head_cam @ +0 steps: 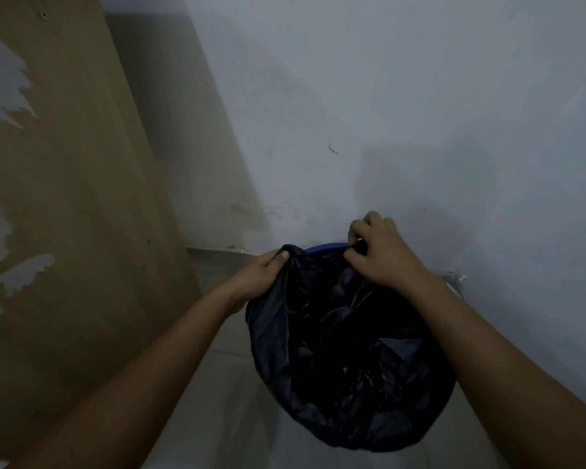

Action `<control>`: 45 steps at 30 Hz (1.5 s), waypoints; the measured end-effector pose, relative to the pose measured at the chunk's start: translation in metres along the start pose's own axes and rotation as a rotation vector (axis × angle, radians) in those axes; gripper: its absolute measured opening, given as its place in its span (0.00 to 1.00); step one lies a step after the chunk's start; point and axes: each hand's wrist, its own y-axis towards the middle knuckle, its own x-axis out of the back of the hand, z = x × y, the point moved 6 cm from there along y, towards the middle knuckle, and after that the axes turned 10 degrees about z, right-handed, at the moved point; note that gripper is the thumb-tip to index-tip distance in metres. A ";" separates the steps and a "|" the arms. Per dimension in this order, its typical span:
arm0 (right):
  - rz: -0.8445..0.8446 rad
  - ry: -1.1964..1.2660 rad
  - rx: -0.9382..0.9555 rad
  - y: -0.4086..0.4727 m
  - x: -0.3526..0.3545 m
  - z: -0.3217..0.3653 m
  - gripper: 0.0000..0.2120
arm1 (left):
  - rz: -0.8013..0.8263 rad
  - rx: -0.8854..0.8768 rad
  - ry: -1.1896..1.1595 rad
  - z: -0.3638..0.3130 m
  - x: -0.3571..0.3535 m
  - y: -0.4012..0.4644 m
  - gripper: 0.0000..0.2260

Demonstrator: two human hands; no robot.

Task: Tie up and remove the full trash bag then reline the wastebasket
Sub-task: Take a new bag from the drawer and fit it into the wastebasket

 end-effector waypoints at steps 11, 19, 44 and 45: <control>0.049 0.538 -0.444 0.003 0.000 -0.056 0.13 | 0.015 0.026 -0.081 0.006 -0.010 0.015 0.18; -0.045 0.839 -0.466 -0.010 -0.008 -0.070 0.11 | -0.182 -0.299 0.373 -0.014 0.003 0.010 0.09; -0.096 0.449 -0.460 -0.033 0.013 -0.086 0.17 | -0.131 0.243 -0.014 0.030 0.010 -0.019 0.28; -0.043 0.364 -0.414 -0.035 0.016 -0.083 0.16 | -0.092 0.239 -0.079 0.024 0.007 -0.022 0.29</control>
